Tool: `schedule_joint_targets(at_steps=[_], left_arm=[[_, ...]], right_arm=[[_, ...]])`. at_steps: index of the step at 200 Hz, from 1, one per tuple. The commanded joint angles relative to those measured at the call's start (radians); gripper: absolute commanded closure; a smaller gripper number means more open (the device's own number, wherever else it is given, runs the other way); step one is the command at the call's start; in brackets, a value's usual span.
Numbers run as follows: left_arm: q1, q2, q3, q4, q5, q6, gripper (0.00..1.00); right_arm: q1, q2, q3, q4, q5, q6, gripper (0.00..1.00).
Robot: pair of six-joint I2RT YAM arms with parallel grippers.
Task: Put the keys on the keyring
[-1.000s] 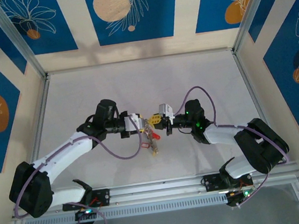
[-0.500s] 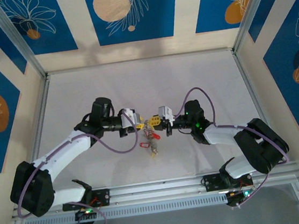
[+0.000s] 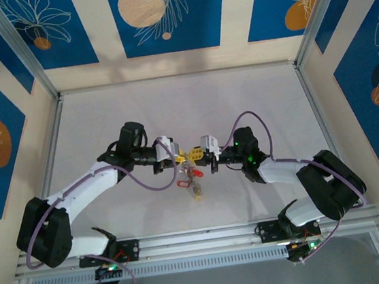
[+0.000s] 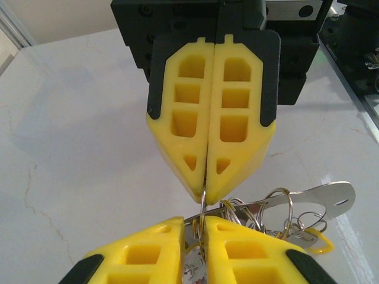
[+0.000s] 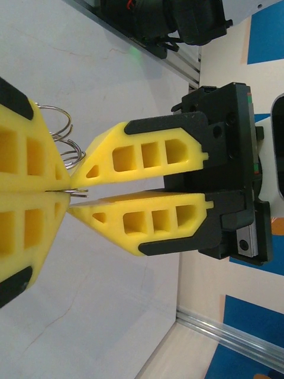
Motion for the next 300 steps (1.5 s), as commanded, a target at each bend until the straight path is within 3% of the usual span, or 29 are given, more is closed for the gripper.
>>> schedule_joint_targets(at_steps=[1,69,87,94,120,149,173,195,217,300], left_arm=[[0.007,0.015,0.026,-0.019,0.043,-0.003,0.89],[0.005,0.042,0.064,-0.073,0.088,-0.007,0.86],[0.005,0.049,0.07,-0.089,0.088,0.006,1.0],[0.005,0.049,0.074,-0.098,0.081,0.012,1.0],[0.0,0.04,0.117,-0.199,0.007,0.081,1.0],[-0.044,0.032,0.224,-0.397,-0.157,0.211,1.0],[-0.084,0.047,0.31,-0.532,-0.279,0.271,1.0],[-0.117,0.064,0.374,-0.616,-0.363,0.3,1.0],[-0.146,0.084,0.427,-0.672,-0.438,0.318,1.0],[-0.214,0.138,0.531,-0.772,-0.504,0.362,1.0]], right_arm=[[0.011,-0.001,0.005,-0.007,-0.018,-0.037,1.0],[0.018,-0.008,0.011,-0.044,0.006,-0.06,1.0],[0.019,-0.006,0.011,-0.039,0.006,-0.06,1.0],[0.018,-0.006,0.011,-0.041,0.006,-0.06,1.0],[0.018,-0.013,0.014,-0.079,0.012,-0.08,1.0],[0.02,-0.046,0.047,-0.251,0.043,-0.144,1.0],[0.017,-0.069,0.07,-0.359,0.059,-0.195,0.87],[0.007,-0.078,0.061,-0.347,0.027,-0.194,0.77],[0.0,-0.075,0.057,-0.346,0.016,-0.174,0.73],[0.013,-0.022,0.082,-0.26,0.002,-0.078,0.73]])
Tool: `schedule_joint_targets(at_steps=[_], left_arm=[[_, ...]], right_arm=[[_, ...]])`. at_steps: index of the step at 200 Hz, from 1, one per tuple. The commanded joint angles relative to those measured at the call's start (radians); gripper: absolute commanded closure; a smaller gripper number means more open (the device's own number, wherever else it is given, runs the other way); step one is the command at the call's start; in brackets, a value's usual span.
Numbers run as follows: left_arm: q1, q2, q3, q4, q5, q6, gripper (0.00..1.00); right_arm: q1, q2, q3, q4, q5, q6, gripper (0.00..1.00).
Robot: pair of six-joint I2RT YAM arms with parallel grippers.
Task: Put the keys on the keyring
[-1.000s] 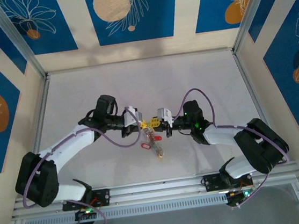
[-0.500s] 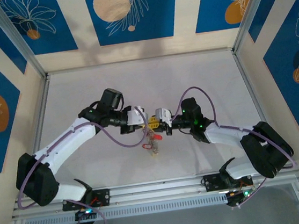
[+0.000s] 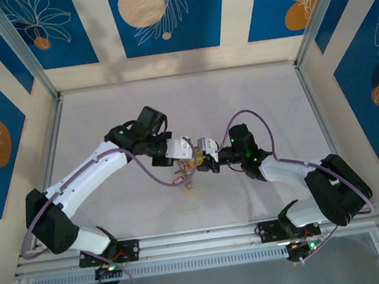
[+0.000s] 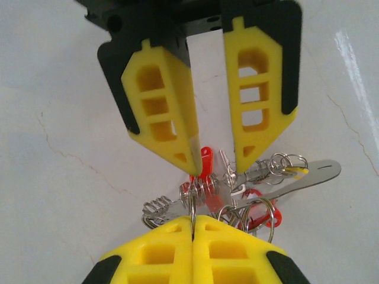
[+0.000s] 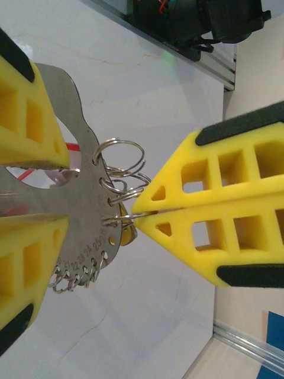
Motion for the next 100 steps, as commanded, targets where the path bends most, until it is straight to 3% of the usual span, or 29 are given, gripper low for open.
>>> schedule_joint_targets(at_steps=[1,100], left_arm=[[-0.021,0.018,0.046,-0.063,-0.016,0.037,1.0],[-0.036,0.058,0.08,-0.099,-0.023,0.047,1.0]], right_arm=[[0.008,0.03,0.024,0.047,-0.024,0.043,0.73],[0.026,0.058,0.024,0.159,0.012,0.056,0.74]])
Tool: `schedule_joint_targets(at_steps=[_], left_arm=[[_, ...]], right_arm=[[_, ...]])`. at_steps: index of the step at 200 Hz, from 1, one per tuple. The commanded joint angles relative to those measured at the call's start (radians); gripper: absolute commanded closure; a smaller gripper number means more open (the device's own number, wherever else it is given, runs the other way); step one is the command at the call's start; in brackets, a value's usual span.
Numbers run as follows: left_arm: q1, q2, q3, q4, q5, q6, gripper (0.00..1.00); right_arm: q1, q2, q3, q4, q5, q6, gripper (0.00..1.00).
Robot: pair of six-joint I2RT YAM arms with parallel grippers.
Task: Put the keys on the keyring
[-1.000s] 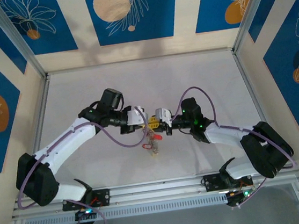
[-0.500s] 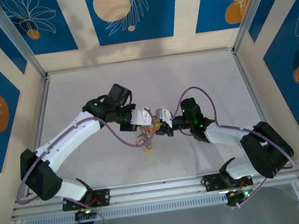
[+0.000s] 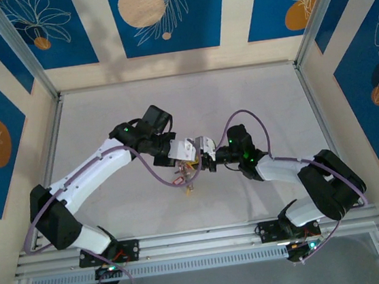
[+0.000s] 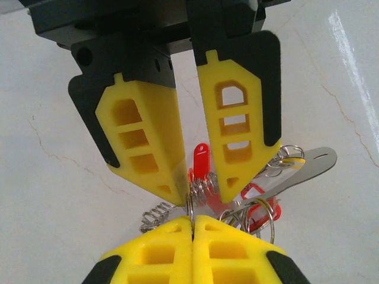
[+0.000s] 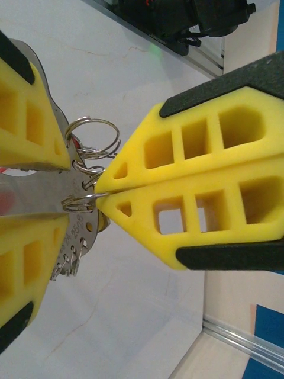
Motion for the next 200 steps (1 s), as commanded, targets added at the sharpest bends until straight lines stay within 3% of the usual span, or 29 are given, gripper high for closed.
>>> schedule_joint_targets(at_steps=[1,57,87,97,118,129,164,200], left_arm=[[-0.013,0.019,0.031,-0.049,0.006,0.014,1.0],[-0.017,0.033,0.038,-0.045,0.017,0.011,1.0],[-0.018,0.028,0.026,-0.021,0.037,0.003,1.0],[-0.016,0.025,0.021,-0.013,0.035,-0.002,1.0],[-0.004,0.008,-0.01,0.021,0.034,-0.018,0.76],[0.008,-0.009,-0.037,0.046,0.049,-0.034,0.72],[0.055,-0.075,-0.143,0.136,0.14,-0.091,0.72],[0.086,-0.084,-0.204,0.181,0.209,-0.128,0.84]], right_arm=[[0.008,0.008,0.023,0.042,-0.004,0.01,0.74],[0.02,0.017,0.028,0.042,0.009,0.001,0.79],[0.021,0.021,0.032,0.041,0.012,-0.006,0.99],[0.022,0.023,0.029,0.048,0.014,-0.005,1.0],[0.023,0.022,0.011,0.086,0.015,-0.001,1.0],[0.023,0.023,-0.009,0.135,0.022,0.01,1.0],[0.024,0.041,-0.056,0.259,0.034,0.052,1.0],[0.024,0.079,-0.076,0.388,0.041,0.105,1.0]])
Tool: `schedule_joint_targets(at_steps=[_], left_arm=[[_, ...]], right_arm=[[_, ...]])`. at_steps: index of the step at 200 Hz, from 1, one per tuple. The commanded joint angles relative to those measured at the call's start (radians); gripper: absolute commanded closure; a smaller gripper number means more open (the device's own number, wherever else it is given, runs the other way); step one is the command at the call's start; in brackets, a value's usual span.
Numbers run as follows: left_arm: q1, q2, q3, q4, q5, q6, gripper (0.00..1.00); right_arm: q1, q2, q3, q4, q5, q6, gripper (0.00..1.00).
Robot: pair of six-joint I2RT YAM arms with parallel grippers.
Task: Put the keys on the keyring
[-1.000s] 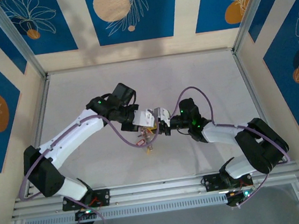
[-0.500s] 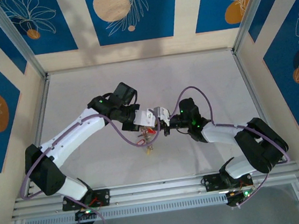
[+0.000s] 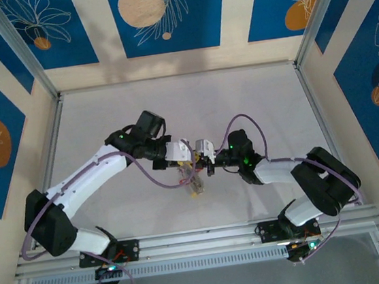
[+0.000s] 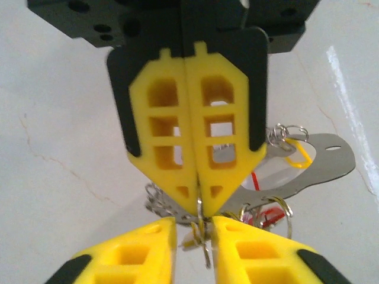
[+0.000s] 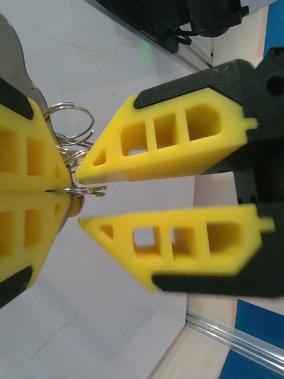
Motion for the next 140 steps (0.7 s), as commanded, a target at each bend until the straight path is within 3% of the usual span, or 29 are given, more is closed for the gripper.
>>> schedule_joint_targets(at_steps=[1,36,67,140], left_arm=[[0.023,-0.017,-0.039,0.033,0.097,-0.044,0.84],[0.045,-0.04,-0.085,0.1,0.124,-0.078,0.85],[0.065,-0.04,-0.103,0.137,0.167,-0.104,0.92],[0.065,-0.022,-0.101,0.184,0.264,-0.137,0.92]], right_arm=[[0.002,0.02,-0.015,0.169,0.016,0.051,1.0],[0.002,0.037,-0.023,0.219,0.016,0.066,1.0],[0.002,0.043,-0.029,0.237,0.012,0.071,1.0],[0.017,0.042,-0.024,0.212,0.036,0.041,1.0]])
